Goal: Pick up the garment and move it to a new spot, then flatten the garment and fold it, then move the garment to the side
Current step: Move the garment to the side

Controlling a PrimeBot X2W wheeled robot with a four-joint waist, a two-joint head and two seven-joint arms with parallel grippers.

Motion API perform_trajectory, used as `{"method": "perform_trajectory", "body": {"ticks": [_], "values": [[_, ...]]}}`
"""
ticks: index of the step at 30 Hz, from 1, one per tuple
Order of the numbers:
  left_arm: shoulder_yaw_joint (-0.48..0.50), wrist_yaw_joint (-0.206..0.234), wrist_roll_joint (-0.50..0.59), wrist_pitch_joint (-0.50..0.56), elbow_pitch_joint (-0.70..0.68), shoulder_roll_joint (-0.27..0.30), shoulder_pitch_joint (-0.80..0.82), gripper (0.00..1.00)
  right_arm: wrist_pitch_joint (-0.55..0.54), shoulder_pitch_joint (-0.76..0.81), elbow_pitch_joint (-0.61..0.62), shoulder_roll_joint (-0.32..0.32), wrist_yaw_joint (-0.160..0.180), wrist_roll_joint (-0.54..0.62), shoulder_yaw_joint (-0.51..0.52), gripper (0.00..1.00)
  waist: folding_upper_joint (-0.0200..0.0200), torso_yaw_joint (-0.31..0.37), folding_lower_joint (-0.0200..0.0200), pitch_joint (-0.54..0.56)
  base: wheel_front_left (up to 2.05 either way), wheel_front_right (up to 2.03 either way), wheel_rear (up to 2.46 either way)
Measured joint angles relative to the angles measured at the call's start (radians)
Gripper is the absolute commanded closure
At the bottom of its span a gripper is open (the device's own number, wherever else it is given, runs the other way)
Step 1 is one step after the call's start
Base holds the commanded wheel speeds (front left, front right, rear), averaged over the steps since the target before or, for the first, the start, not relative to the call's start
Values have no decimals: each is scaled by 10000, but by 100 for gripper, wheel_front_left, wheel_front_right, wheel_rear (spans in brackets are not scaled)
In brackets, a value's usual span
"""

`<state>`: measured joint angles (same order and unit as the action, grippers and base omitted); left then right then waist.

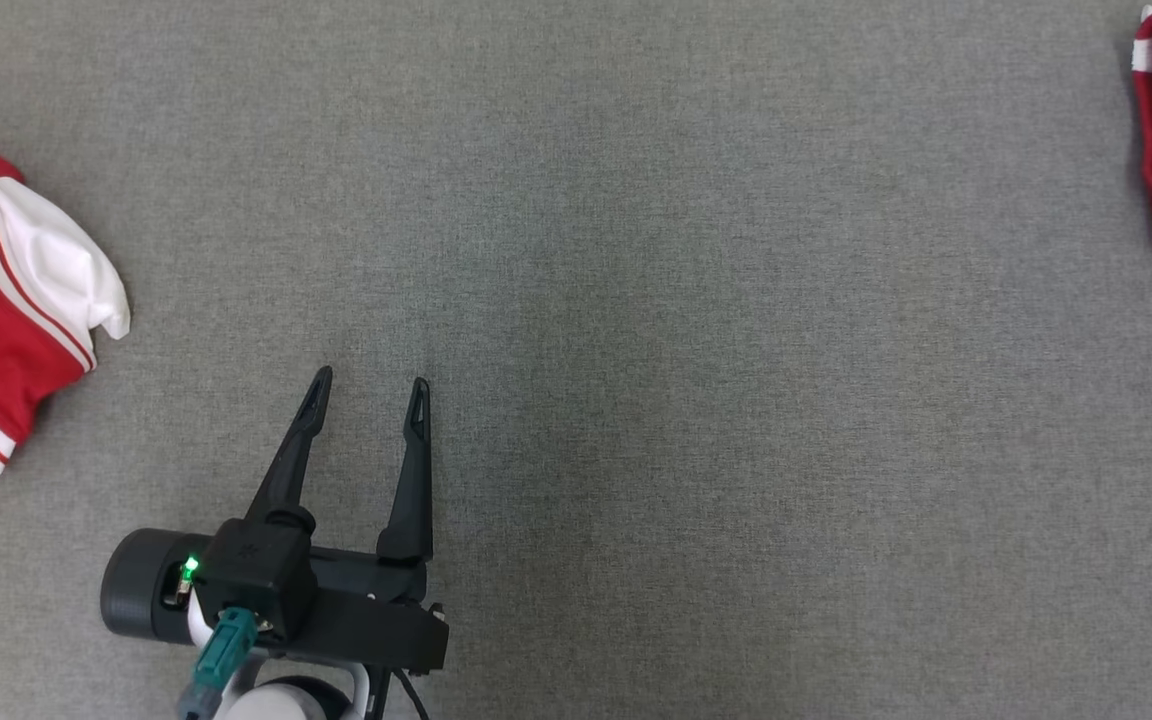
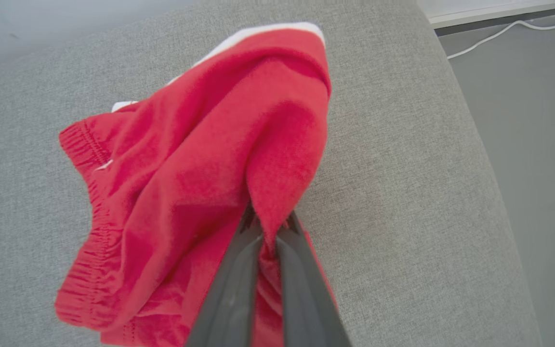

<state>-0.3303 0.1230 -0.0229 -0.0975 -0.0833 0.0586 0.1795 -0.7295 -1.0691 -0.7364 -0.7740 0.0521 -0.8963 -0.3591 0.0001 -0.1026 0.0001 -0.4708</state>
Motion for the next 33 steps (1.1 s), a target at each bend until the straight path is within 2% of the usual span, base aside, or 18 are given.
{"method": "perform_trajectory", "body": {"ticks": [13,14,15,16,22,25,31,33], "values": [[8,0,23,90,-13,-17,128,0,351,-658,-472,-221,-339,1304,-949,100,0,-168,-1,-236,0,0,0],[19,0,23,90,10,-19,131,0,357,-663,-546,-211,-341,1348,-976,80,-1,-171,0,-215,0,0,0],[42,0,23,90,36,-17,133,0,359,-665,-652,-190,-334,1373,-984,36,-1,-172,-1,-189,0,0,0],[82,0,23,90,59,-17,132,0,357,-680,-750,-180,-332,1402,-1012,0,-1,-169,-1,-157,0,0,0],[224,0,-8,84,311,-19,133,0,416,-866,-1189,-105,-290,1724,-1323,0,-1,-105,-1,111,0,0,0],[234,0,-36,46,451,-19,134,0,777,-893,-1133,-69,-639,1885,-1478,0,0,-60,-1,317,0,0,0],[336,0,-130,-59,802,-27,131,0,1783,-831,-1089,637,-1248,1373,-1139,0,-1,19,-2,860,0,0,0],[385,0,-173,-100,909,-33,103,0,2146,-632,-1064,813,-1313,1292,-1095,0,-1,47,-2,1074,0,0,0]]}}
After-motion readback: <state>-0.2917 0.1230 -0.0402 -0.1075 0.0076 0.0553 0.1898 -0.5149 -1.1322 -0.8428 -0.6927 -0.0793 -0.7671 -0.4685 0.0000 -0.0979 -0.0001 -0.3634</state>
